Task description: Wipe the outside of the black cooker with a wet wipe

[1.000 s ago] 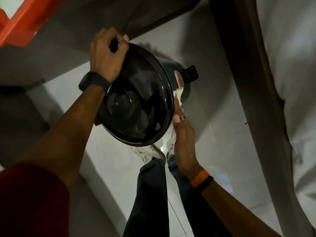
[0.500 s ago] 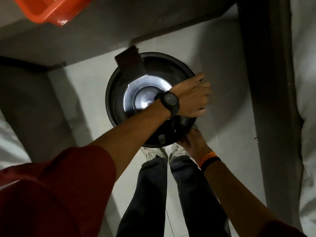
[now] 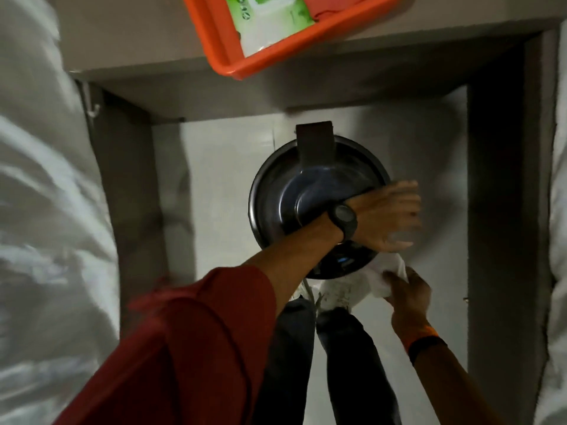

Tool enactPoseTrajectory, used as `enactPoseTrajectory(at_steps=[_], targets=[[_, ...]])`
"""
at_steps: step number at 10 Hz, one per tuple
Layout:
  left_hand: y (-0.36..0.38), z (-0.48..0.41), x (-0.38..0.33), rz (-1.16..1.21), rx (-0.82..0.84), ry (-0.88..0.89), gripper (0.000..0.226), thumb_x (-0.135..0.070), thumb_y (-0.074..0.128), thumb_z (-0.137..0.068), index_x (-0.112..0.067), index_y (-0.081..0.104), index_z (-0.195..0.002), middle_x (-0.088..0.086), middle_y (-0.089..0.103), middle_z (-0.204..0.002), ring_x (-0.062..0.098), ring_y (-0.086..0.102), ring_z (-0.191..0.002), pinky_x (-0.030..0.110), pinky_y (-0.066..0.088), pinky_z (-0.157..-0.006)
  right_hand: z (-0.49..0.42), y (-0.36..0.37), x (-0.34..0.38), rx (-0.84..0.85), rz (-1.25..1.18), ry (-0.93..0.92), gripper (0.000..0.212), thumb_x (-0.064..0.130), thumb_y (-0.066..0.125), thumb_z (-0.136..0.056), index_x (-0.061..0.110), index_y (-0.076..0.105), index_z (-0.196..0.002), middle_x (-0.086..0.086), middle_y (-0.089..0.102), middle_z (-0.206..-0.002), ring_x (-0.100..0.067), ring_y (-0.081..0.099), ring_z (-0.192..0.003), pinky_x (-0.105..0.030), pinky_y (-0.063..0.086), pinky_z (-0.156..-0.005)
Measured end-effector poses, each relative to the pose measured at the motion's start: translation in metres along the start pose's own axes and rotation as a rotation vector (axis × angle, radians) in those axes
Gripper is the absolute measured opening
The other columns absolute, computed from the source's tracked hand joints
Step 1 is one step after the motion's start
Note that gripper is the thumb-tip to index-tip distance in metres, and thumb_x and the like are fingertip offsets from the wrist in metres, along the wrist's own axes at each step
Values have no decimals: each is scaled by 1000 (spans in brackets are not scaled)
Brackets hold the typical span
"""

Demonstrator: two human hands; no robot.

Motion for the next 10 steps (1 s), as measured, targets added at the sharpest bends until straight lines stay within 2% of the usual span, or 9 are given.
enactPoseTrajectory(at_steps=[1,2,3,4,5,6,8,9,10], targets=[[-37,39,29,193,-326,-300,41,-50,55,-93,-19,69,-115,3,68,-123,23,57,-125,51,28,-121,10,-18,1,-63,34,-35,38,3,73,-90,1,65,-127,-18,67,-111,-36,65,-103,-51,60,-92],[-78,149,79,366,-776,-749,23,-34,60,-92,-19,72,-106,0,71,-116,21,61,-118,51,38,-112,22,-33,0,-89,90,-57,42,6,71,-94,-1,61,-134,-27,67,-125,-43,66,-114,-57,58,-97],[-94,231,99,469,-992,-979,18,-20,59,-95,-12,72,-104,5,72,-112,24,64,-113,46,45,-106,29,-41,0,-66,69,-54,36,5,64,-98,-4,60,-133,-31,65,-127,-48,65,-116,-57,58,-95],[-100,331,100,502,-1109,-1289,22,-13,51,-100,-4,69,-109,10,68,-113,29,61,-112,43,44,-104,44,-46,11,25,51,-107,22,1,60,-99,-6,64,-120,-29,65,-115,-51,63,-112,-47,61,-80],[-103,364,91,515,-1092,-1375,23,-15,49,-103,-6,68,-110,-2,66,-109,17,59,-107,39,44,-100,61,-47,23,92,8,-139,12,-1,62,-97,-1,65,-109,-23,65,-105,-47,64,-103,-35,63,-66],[-105,370,77,573,-1061,-1363,23,-16,46,-104,-9,68,-110,-6,63,-108,18,59,-108,28,43,-97,81,-31,40,193,-85,-85,11,-4,63,-96,6,65,-93,-22,65,-107,-40,64,-102,-33,63,-67],[-103,340,76,717,-1063,-1427,27,-20,43,-106,-11,67,-112,3,65,-116,13,59,-112,5,40,-93,85,53,101,380,-37,-254,17,-5,65,-94,5,73,-104,-20,70,-117,-35,67,-111,-36,63,-75],[-104,328,79,738,-1092,-1438,28,-20,42,-106,-9,67,-114,8,66,-119,17,59,-115,4,40,-91,73,100,119,439,99,-327,24,-4,64,-95,-1,69,-118,-24,68,-125,-37,67,-115,-37,64,-78],[-100,315,95,790,-1112,-1455,29,-19,41,-107,-6,65,-115,13,66,-119,24,59,-116,19,45,-97,39,144,128,432,264,-185,33,2,65,-97,4,64,-129,-19,69,-123,-39,71,-113,-48,62,-91]])
Point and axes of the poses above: each hand's wrist, its own z-axis away from the middle knuckle, its own y-axis out of the palm, x = y × z, the point moved 9 cm from there along -z, towards the middle knuckle
